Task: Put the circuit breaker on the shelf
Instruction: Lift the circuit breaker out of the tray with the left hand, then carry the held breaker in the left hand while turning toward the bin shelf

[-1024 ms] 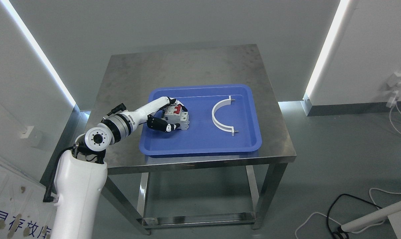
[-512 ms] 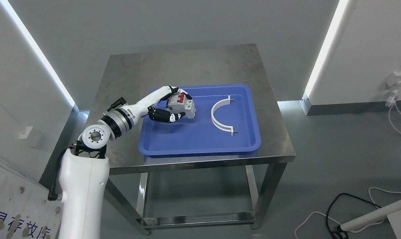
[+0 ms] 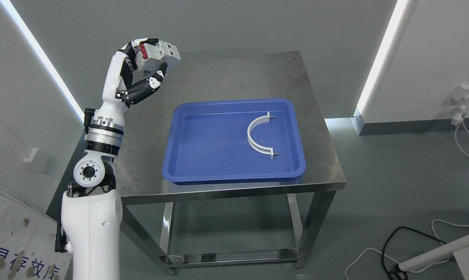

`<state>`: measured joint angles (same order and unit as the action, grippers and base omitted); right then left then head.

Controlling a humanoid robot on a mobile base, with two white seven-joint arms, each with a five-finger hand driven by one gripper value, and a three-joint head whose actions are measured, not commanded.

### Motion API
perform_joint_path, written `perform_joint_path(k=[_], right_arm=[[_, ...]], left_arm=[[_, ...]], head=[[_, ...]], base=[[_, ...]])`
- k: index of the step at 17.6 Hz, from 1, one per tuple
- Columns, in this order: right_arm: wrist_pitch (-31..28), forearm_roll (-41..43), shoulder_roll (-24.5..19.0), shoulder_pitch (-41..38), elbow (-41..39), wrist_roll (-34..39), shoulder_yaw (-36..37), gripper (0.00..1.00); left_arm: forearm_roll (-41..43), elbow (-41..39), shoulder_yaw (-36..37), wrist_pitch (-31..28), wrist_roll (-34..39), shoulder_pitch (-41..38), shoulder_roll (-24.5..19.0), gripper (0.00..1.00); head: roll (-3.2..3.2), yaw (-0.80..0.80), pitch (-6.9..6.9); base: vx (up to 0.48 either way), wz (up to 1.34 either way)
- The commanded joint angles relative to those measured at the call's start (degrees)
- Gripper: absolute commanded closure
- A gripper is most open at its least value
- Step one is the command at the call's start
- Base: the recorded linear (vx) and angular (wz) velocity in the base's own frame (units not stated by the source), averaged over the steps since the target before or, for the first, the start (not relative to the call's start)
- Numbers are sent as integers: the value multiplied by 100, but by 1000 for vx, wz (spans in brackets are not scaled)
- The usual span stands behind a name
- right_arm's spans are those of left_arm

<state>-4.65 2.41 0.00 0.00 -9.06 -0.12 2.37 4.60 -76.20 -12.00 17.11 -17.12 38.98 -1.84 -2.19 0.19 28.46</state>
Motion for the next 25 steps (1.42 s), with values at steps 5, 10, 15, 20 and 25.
perform_joint_path(k=[5, 10, 15, 20, 25], right_arm=[[193, 5, 100, -88, -8, -5, 0, 0], [193, -3, 100, -88, 1, -5, 0, 0], [193, 5, 100, -88, 1, -5, 0, 0], [193, 5, 100, -88, 1, -5, 0, 0], [193, -3, 100, -88, 1, -5, 0, 0]], left_arm=[[-671, -1811, 66, 951, 182, -2349, 84, 87], [-680, -1837, 31, 1032, 296, -2439, 84, 87], [-698, -2162, 145, -161, 1456, -2281, 84, 87], [-698, -2171, 225, -137, 1159, -2369, 84, 87], [-698, -2171, 251, -129, 1097, -2369, 84, 87]], head=[[0, 0, 0], [0, 0, 0], [0, 0, 0], [0, 0, 0], [0, 0, 0]], base=[[0, 0], [0, 0], [13, -2], [-18, -20], [-119, 29]])
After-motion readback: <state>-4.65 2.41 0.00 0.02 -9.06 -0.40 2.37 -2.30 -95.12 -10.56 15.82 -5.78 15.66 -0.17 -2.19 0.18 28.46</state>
